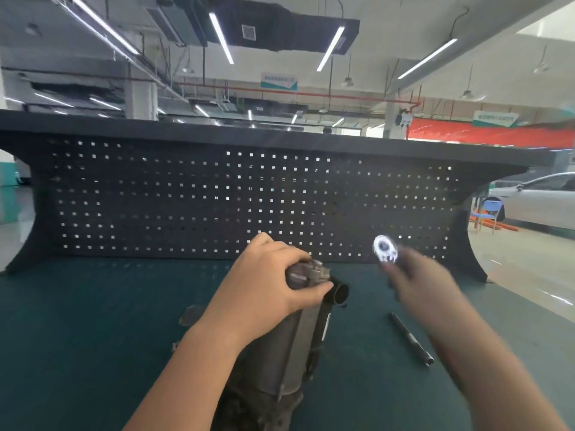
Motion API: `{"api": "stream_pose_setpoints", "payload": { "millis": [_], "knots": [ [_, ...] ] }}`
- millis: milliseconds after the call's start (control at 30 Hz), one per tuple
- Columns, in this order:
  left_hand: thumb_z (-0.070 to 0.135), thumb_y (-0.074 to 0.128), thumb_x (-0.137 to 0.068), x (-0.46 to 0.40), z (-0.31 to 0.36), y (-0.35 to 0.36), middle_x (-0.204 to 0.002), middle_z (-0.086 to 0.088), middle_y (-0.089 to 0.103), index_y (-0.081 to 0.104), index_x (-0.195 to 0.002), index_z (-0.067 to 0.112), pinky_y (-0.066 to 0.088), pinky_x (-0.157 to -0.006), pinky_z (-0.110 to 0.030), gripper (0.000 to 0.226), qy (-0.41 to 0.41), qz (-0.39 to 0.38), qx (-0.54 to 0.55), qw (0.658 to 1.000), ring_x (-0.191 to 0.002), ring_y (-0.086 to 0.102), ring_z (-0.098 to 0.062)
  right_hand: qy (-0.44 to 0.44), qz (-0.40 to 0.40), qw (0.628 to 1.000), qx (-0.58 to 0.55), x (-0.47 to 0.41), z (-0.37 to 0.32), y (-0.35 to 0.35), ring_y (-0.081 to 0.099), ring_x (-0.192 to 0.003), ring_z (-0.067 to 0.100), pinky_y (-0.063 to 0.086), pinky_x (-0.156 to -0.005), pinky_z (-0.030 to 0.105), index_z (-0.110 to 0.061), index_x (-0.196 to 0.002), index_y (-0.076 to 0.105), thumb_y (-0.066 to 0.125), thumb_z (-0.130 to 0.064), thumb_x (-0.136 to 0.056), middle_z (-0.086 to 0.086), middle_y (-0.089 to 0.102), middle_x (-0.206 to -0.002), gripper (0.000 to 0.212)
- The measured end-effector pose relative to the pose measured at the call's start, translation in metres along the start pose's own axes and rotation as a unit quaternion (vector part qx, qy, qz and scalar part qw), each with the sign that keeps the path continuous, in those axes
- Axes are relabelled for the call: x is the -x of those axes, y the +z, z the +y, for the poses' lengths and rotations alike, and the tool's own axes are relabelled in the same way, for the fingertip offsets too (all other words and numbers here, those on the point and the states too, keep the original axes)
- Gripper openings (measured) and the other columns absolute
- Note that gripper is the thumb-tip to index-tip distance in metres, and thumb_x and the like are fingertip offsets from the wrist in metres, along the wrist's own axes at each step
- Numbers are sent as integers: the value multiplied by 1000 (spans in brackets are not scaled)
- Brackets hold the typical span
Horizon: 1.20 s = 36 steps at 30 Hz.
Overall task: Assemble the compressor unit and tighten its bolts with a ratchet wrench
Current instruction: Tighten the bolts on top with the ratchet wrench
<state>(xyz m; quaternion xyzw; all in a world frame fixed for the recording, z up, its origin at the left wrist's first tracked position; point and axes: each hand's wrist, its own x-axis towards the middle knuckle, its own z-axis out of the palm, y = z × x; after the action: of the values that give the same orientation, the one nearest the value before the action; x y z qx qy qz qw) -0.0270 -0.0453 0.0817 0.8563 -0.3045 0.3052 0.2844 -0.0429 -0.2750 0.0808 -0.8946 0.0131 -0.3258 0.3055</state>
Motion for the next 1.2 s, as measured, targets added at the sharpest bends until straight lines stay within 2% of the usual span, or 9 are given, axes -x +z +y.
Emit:
{"api": "stream_pose_setpoints", "payload": {
  "millis": [67,200,367,500,633,767,900,1100,1200],
  "knots": [
    [70,60,-67,-1,-3,2,-89,31,58,69,-94,38,36,-78,-7,43,-7,3,26,1000,-103,42,7,-84,39,990,-104,-2,-26,-25,55,-52,4,40,-50,8,-32,-116,46,51,-27,-97,-4,61,-60,21],
    [75,60,-61,-2,-9,1,-110,45,40,67,-95,41,39,-82,-13,48,-19,-4,38,999,-107,43,13,-153,28,963,-221,2,-49,-38,50,-47,8,40,-47,14,-29,-103,51,48,-23,-98,-7,65,-62,8],
    [86,54,-56,-2,-15,-3,-97,33,54,64,-105,44,44,-92,-23,65,-49,-4,22,999,-106,45,11,-186,-45,954,-229,0,-57,-30,43,-44,9,36,-44,14,-28,-99,61,52,-19,-96,-2,64,-62,14],
    [84,58,-57,-2,-18,-5,-104,30,57,61,-116,46,44,-96,-28,71,-74,-17,44,996,-111,50,-1,-182,-53,955,-230,-3,-56,-21,42,-42,6,35,-42,13,-33,-92,63,54,-19,-96,-6,62,-58,17],
    [81,59,-63,-1,-18,-7,-99,29,68,65,-105,45,50,-89,-22,56,-93,21,147,984,-100,61,9,-182,-47,957,-223,-3,-56,-13,41,-43,6,35,-42,13,-35,-92,62,54,-20,-96,-7,63,-61,18],
    [78,25,-80,2,-25,-10,-102,18,74,67,-111,40,47,-102,-35,65,-118,66,257,957,-104,65,2,-185,-64,956,-216,-3,-57,-3,41,-43,6,36,-42,16,-38,-92,61,54,-24,-96,-13,62,-59,17],
    [82,10,-76,4,-36,-13,-103,11,75,68,-109,44,41,-108,-47,77,-156,76,296,939,-109,66,-9,-184,-102,958,-194,-1,-62,10,45,-46,4,38,-45,17,-39,-96,60,54,-31,-95,-14,65,-65,10],
    [91,11,-70,4,-33,-8,-105,17,74,52,-119,53,38,-109,-49,74,-159,79,308,935,-114,63,-10,-135,-98,938,-303,0,-62,12,44,-50,12,38,-52,30,-32,-94,64,66,-29,-89,4,67,-69,6],
    [96,14,-66,3,-25,-5,-110,24,70,48,-113,56,43,-103,-40,70,-137,88,304,939,-108,64,-3,-150,-101,940,-289,-3,-56,6,43,-49,12,37,-52,30,-35,-92,64,73,-17,-82,7,68,-74,22]
  ]
}}
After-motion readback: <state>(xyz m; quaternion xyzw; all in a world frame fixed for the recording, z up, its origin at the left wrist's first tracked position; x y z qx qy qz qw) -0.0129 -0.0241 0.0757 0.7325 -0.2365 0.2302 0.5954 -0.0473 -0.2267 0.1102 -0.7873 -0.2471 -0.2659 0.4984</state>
